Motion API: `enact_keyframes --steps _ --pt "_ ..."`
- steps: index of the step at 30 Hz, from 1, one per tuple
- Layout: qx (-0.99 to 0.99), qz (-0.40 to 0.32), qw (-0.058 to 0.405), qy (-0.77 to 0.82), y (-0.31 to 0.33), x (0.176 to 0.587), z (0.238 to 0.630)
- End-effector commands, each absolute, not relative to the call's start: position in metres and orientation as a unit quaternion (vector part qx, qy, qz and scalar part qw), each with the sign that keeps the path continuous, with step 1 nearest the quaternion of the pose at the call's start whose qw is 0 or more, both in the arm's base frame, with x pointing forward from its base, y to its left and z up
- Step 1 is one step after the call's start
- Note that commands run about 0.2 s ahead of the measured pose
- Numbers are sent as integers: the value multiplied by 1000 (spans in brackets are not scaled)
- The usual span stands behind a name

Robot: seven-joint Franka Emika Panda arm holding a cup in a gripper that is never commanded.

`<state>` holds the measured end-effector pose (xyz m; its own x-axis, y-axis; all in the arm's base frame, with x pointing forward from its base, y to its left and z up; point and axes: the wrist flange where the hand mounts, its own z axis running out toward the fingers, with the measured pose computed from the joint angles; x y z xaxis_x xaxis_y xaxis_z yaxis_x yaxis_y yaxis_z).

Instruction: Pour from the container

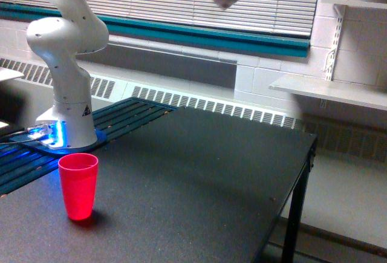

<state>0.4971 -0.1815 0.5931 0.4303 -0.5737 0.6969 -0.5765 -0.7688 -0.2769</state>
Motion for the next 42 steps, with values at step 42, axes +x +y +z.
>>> enact_keyframes --steps 42 --pt "884 256 128 -371 -307 280 333"
